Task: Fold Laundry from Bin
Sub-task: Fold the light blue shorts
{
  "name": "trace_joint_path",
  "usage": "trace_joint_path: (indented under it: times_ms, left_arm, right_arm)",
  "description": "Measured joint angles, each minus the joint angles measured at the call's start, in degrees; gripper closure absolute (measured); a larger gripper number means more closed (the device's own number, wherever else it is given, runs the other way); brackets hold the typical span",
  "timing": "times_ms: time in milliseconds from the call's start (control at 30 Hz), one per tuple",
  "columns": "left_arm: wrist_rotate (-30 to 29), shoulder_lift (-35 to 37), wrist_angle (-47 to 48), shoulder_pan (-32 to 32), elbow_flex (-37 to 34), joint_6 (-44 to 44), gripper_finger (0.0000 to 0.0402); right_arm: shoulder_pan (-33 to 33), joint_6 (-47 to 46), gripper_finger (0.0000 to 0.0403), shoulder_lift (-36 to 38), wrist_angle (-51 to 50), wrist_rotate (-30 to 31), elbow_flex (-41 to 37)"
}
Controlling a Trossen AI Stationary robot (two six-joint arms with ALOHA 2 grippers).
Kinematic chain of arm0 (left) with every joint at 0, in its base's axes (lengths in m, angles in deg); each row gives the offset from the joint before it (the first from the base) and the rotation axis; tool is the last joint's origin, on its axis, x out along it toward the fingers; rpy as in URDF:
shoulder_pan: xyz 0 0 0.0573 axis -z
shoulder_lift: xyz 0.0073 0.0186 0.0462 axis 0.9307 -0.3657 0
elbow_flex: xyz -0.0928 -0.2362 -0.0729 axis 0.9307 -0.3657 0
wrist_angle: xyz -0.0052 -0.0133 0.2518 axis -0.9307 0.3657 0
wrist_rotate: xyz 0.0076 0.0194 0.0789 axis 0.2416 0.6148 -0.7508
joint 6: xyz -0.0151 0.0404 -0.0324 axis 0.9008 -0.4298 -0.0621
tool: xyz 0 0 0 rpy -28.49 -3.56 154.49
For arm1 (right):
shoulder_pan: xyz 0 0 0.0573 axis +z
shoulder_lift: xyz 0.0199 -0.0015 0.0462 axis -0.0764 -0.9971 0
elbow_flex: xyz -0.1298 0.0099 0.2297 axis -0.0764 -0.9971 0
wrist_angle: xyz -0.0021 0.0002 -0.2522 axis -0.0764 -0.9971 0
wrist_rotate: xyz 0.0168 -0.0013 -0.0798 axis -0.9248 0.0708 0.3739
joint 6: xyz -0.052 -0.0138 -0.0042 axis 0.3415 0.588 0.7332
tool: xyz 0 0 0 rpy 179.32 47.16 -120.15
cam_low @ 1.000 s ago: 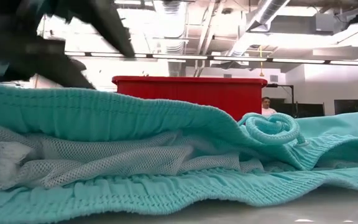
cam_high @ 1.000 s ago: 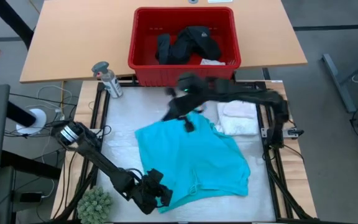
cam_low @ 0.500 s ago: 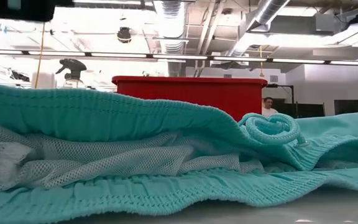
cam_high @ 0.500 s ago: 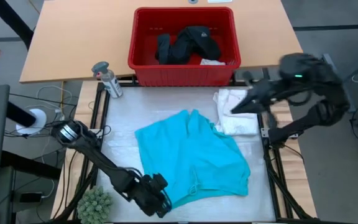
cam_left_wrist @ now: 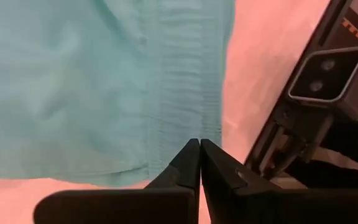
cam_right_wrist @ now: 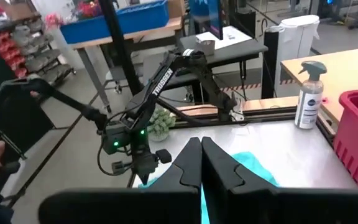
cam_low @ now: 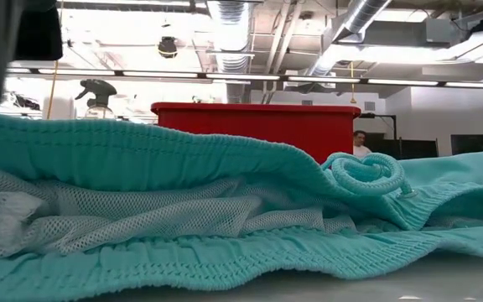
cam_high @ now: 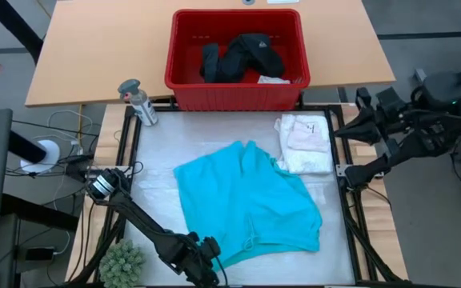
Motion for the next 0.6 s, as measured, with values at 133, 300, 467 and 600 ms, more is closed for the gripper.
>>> trace_joint_path:
  times_ms: [133,300,467,600]
  left_arm:
    - [2.1,-0.1,-0.6,0.0,0.0,-0.3,0.0401]
    - [2.3,-0.1,-0.8,0.8,0.0,-0.1,0.0401]
    - [2.3,0.0,-1.5,1.1,-0.5,-0.4,0.0401]
    - [1.9,0.0,-2.0,0.6,-3.8,1.3,0.0401]
  right_arm:
    - [0.7,1.5,0.0375,-0.8,-2.4,0.4,0.0]
    - [0.7,2.9,0.0375,-2.6,-5.9,1.5,0.0]
    - [0.6,6.7,0.0375,-4.6,-6.2,1.4,0.0]
    - [0.6,9.1,0.0374,-5.2,-6.6,1.4,-0.1]
